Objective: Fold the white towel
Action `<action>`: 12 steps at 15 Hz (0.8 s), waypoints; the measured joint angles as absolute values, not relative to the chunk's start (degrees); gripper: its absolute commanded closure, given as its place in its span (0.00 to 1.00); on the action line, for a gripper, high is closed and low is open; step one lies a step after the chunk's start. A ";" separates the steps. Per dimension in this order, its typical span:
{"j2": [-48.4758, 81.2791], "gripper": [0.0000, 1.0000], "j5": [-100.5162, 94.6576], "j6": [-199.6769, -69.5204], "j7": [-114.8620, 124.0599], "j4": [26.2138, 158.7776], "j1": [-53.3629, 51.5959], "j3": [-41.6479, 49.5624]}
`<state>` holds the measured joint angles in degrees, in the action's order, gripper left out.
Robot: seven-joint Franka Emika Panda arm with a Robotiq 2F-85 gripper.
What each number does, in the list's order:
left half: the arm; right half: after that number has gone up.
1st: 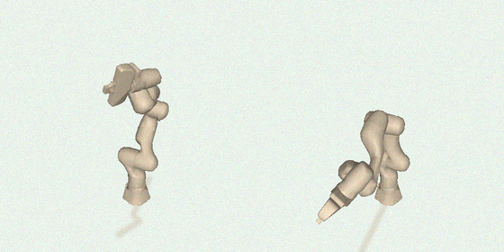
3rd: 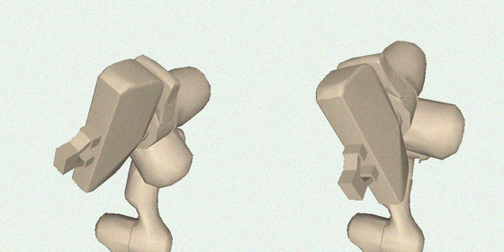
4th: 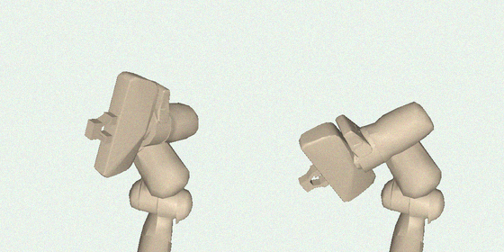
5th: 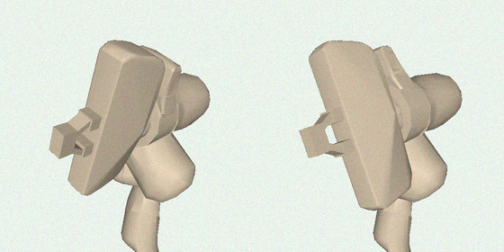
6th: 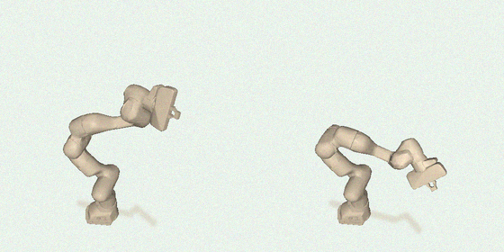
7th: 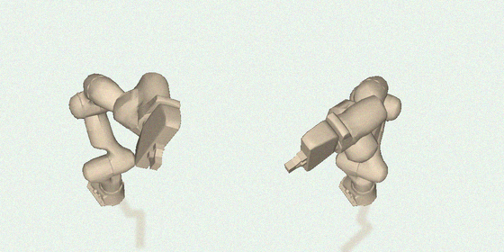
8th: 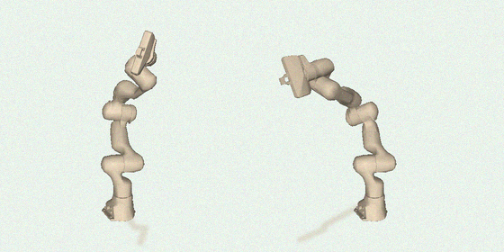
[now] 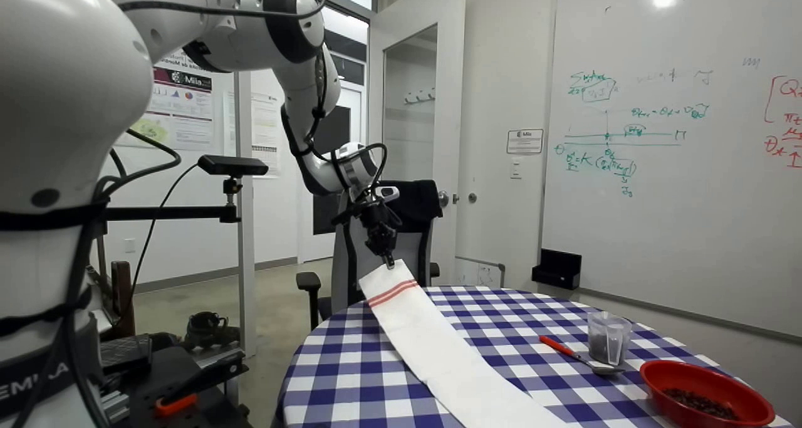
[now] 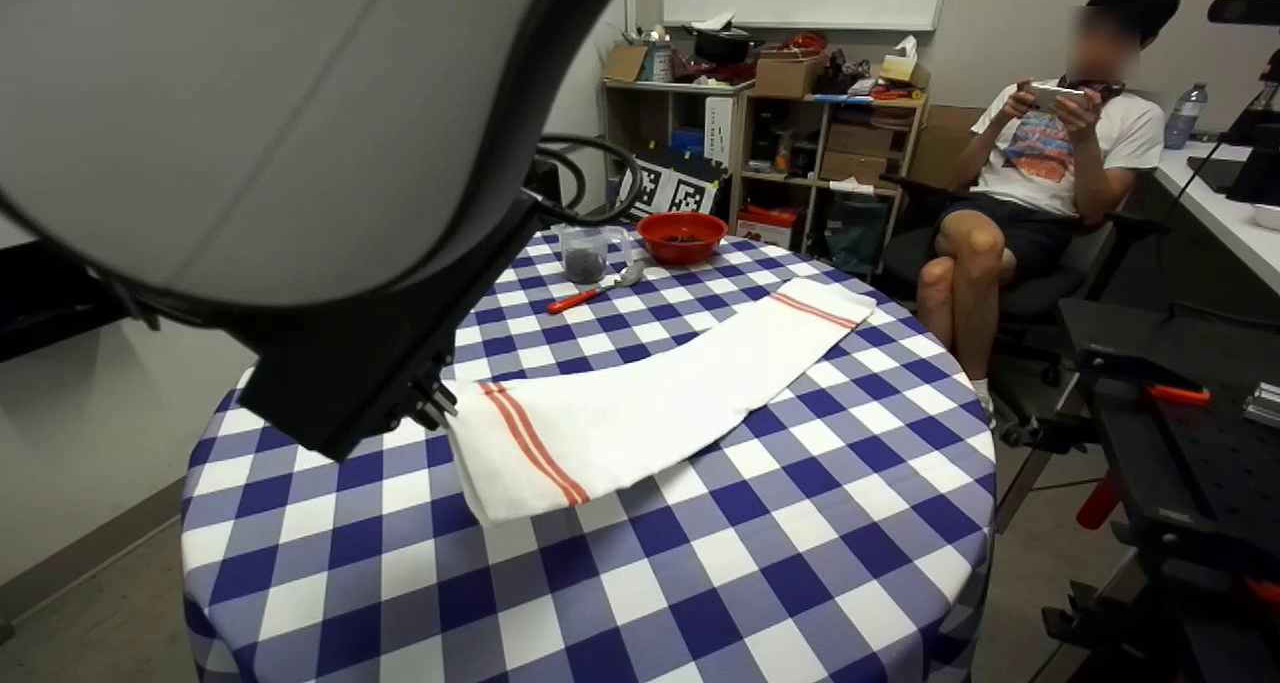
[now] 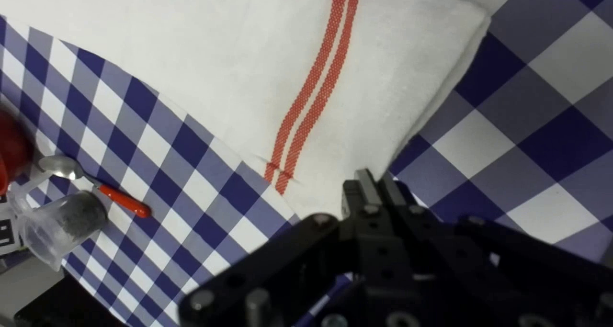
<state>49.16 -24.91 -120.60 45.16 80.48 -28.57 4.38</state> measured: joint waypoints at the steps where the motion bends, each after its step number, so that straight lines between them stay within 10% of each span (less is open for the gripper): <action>1: 48.30 0.99 -25.18 -120.55 45.16 80.62 -28.61 4.36; 12: 37.65 0.99 -25.95 -117.70 34.18 83.62 -28.24 1.06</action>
